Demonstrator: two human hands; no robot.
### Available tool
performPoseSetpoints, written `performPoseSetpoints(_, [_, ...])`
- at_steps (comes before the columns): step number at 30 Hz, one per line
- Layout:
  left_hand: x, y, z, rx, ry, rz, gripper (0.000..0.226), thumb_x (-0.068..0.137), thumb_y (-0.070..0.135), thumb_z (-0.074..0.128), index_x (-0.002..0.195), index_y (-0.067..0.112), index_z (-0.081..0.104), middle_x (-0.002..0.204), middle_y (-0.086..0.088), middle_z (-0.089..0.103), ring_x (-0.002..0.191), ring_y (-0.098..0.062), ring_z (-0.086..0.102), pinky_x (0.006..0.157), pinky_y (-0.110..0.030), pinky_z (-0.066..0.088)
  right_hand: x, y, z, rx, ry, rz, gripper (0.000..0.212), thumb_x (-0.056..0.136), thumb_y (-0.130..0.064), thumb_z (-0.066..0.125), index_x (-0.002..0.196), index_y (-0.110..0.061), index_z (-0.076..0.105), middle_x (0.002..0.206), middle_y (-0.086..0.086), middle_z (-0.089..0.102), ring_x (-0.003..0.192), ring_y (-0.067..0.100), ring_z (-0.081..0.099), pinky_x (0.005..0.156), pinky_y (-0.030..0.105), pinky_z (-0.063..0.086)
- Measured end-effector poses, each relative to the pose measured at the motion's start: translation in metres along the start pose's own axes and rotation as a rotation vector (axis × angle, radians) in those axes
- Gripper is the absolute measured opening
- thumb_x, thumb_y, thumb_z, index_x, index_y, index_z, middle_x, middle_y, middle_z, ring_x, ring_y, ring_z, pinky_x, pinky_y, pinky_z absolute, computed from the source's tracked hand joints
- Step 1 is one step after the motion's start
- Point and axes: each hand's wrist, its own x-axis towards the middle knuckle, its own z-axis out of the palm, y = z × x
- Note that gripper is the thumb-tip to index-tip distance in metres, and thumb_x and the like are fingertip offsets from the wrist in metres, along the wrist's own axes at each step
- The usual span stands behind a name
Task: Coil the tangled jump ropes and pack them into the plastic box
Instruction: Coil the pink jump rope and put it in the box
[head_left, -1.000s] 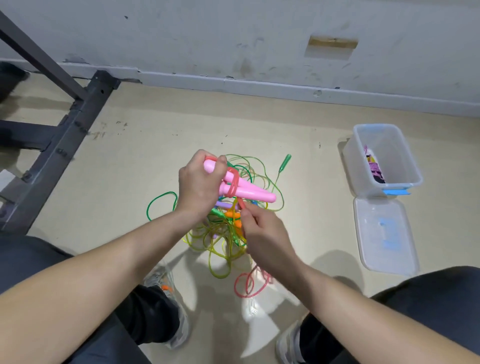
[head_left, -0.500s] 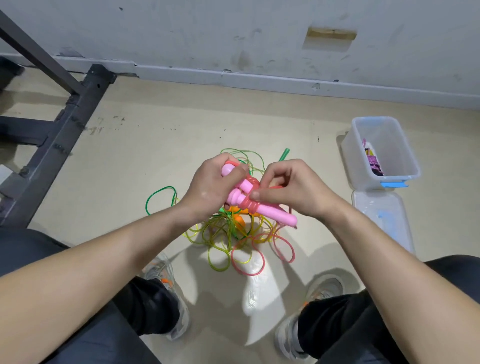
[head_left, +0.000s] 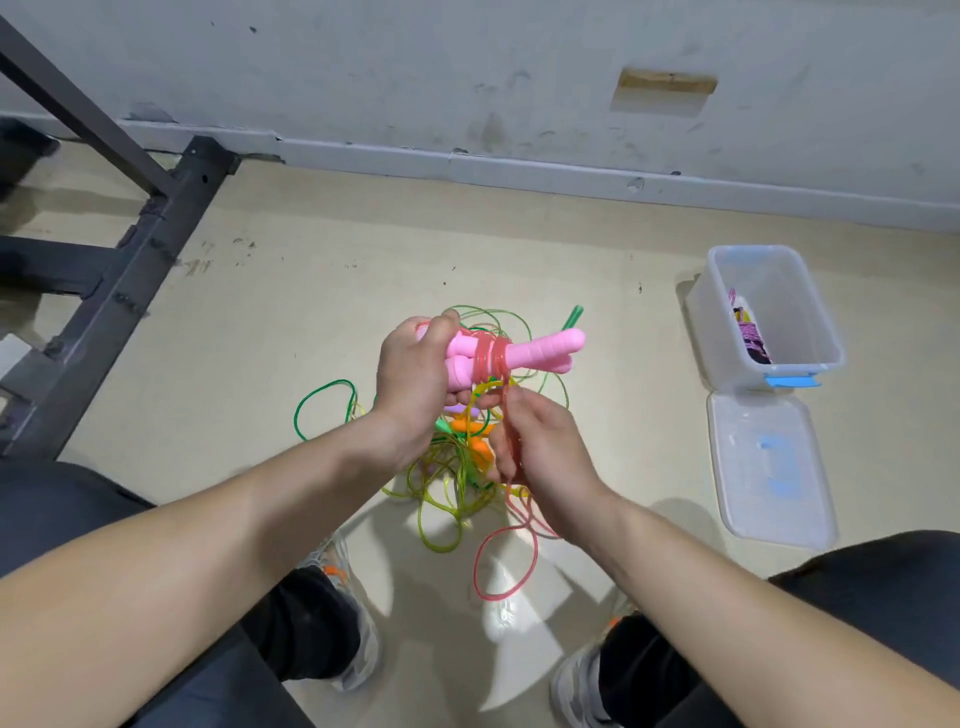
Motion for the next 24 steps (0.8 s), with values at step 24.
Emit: performPoseSetpoints(24, [-0.002,0.005,-0.012,0.447,-0.064,0.492,0.018,0.096,0.025,0.066,0.080,0.027,0.058,0.072,0.013,0.064,0.064,0.005,0.057,0.057,-0.010,0.040,0.013,-0.068,-0.060,-1.290,-0.042,-0.589,0.064,0.068,-0.080,0.055,0.111,-0.034,0.064,0.101,-0.008,0.069,0.083,0.020,0.065,0.071,0.039,0.054])
